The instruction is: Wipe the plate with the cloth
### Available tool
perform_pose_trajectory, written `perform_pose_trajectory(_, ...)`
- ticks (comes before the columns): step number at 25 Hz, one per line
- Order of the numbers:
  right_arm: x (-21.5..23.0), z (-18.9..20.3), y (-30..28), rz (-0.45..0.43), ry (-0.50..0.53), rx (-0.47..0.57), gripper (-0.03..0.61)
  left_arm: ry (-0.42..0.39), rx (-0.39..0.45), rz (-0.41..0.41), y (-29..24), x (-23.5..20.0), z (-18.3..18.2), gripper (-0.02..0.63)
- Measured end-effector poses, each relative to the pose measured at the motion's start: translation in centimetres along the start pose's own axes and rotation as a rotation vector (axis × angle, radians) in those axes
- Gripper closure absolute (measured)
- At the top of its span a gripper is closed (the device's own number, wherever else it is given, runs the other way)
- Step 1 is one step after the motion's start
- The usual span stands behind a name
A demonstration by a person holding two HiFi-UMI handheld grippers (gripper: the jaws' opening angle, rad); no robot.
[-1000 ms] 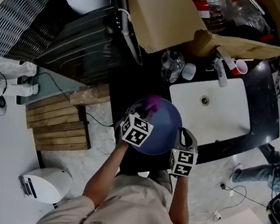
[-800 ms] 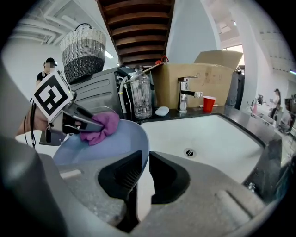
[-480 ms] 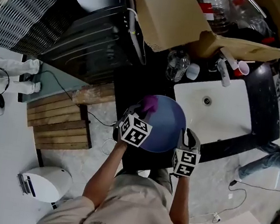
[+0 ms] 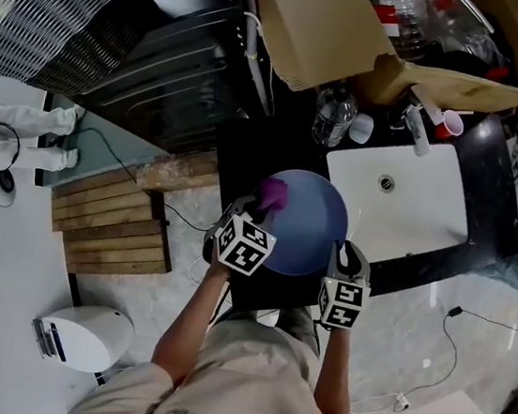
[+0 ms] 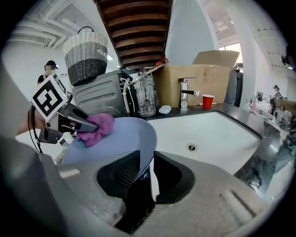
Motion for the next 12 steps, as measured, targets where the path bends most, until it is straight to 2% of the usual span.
perform_pose_trajectory(6, -0.1, 0.2, -0.5, 0.025, 0.002, -0.012, 0.500, -0.029, 0.010, 0.027, 0.9, 0.3, 1.0, 0.552)
perform_pose_trajectory(12, -0.2, -0.1, -1.0, 0.105, 0.013, -0.005, 0.512, -0.059, 0.031, 0.066, 1.8, 0.6, 1.8, 0.552)
Point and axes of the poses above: the fingertips, and each gripper's own axes: y backward along the fingers, x to its right, z out of its underside, the point moved 9 cm from there along y, backward along the fingers, and after that the axes turned 15 degrees about -z, right-handed, at the moved point
